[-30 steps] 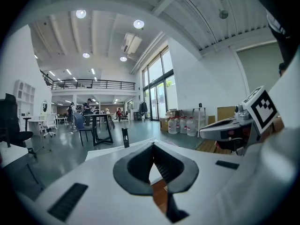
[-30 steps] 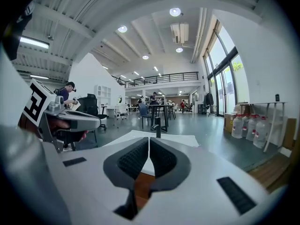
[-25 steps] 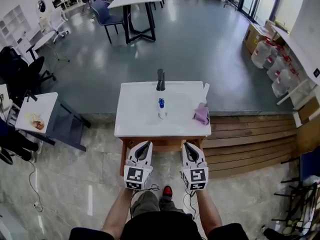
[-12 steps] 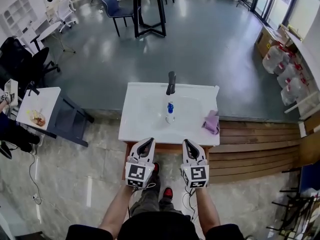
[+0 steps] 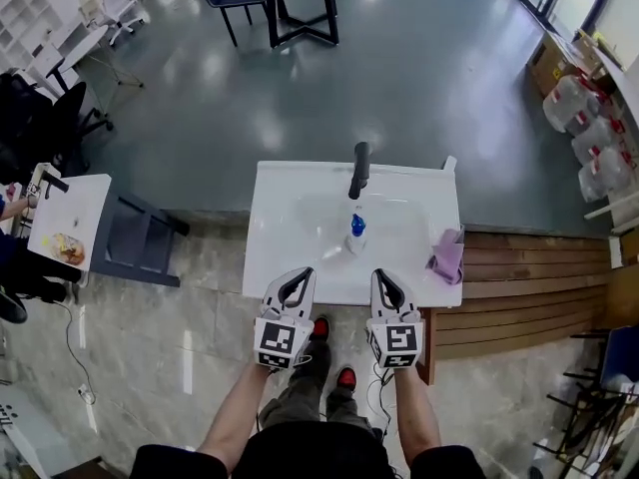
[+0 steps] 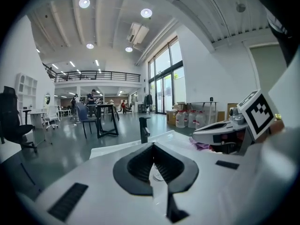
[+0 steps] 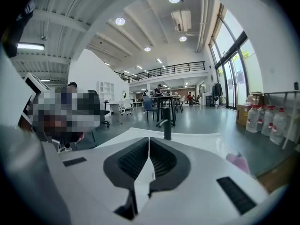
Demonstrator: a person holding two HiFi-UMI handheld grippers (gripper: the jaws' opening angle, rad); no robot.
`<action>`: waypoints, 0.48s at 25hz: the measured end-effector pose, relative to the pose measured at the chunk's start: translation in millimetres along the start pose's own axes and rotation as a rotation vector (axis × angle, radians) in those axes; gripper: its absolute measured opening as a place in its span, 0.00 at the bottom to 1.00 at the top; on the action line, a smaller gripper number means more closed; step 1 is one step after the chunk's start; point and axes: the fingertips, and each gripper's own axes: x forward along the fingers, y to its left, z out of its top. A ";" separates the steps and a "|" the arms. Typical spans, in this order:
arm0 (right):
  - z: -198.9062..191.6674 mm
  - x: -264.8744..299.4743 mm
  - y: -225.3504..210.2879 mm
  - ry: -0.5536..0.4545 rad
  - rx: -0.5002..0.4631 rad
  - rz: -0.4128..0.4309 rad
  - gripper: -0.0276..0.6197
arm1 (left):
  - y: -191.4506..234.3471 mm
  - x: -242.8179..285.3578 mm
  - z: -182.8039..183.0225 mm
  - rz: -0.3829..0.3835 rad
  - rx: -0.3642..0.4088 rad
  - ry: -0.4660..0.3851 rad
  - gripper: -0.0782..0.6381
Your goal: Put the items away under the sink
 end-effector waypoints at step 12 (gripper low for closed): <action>-40.8 79.5 -16.0 0.124 0.008 -0.015 0.09 | 38.8 67.6 -31.4 -0.072 -0.032 0.070 0.12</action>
